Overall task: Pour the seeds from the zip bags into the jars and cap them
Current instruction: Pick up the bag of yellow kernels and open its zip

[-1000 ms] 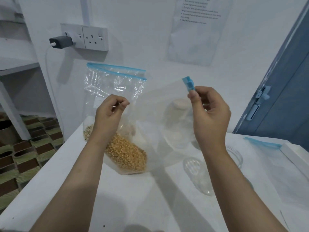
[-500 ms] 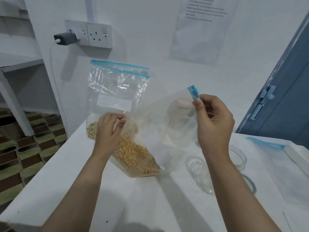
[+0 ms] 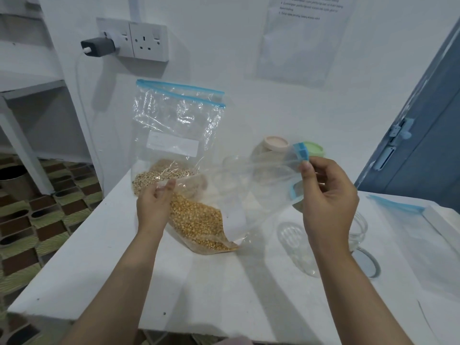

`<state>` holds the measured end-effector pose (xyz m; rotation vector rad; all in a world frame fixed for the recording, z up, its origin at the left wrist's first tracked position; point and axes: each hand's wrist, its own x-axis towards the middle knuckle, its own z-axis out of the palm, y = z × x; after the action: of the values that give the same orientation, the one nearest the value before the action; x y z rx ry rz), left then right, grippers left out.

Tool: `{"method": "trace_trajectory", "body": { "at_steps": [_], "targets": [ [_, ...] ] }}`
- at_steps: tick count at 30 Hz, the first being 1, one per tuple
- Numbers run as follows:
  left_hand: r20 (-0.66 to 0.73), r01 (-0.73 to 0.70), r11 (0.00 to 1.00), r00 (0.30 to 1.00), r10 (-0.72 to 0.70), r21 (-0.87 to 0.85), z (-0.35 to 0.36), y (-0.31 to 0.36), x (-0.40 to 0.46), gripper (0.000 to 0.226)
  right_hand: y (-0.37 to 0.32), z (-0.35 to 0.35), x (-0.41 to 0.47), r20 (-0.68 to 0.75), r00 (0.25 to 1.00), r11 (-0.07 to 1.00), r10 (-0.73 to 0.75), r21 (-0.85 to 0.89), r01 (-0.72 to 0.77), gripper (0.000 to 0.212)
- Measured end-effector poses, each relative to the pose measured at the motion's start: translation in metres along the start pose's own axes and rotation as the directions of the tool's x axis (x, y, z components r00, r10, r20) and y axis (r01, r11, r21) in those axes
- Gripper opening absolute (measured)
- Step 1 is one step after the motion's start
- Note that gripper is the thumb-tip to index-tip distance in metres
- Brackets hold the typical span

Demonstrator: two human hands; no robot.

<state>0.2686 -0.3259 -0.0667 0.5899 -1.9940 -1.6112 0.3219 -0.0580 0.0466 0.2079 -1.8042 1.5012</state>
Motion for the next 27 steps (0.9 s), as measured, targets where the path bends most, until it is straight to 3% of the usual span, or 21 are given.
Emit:
{"method": "trace_trajectory", "body": {
  "at_steps": [4,8,13,16,21,27],
  "targets": [
    [-0.073,0.051,0.946,0.994,-0.078,-0.321,0.002,0.003,0.006,0.021,0.001,-0.004,-0.002,-0.018,1.0,1.0,0.004,-0.007,-0.004,0.019],
    [-0.076,0.032,0.917,0.995,-0.068,-0.397,0.008,0.006,0.006,0.014,0.003,-0.009,0.0,-0.043,0.999,1.0,0.024,0.008,-0.024,0.012],
    [-0.022,0.051,0.966,0.998,-0.058,-0.255,0.007,0.007,0.016,0.015,0.004,-0.013,-0.001,-0.045,0.998,0.999,0.044,0.005,-0.044,0.008],
    [-0.061,0.082,0.975,0.993,-0.097,-0.207,0.004,0.009,0.013,0.028,0.007,-0.015,-0.004,-0.042,0.997,0.998,0.06,0.004,-0.06,0.008],
    [0.007,-0.118,0.971,0.992,0.122,-0.21,0.005,0.0,0.0,0.023,0.007,-0.014,-0.003,-0.035,0.997,0.998,0.062,0.017,-0.061,0.008],
    [-0.093,-0.21,0.972,0.975,0.201,-0.106,0.006,-0.002,0.0,0.015,0.007,-0.016,-0.005,-0.021,0.998,0.998,0.055,0.017,-0.054,0.008]
  ]
}}
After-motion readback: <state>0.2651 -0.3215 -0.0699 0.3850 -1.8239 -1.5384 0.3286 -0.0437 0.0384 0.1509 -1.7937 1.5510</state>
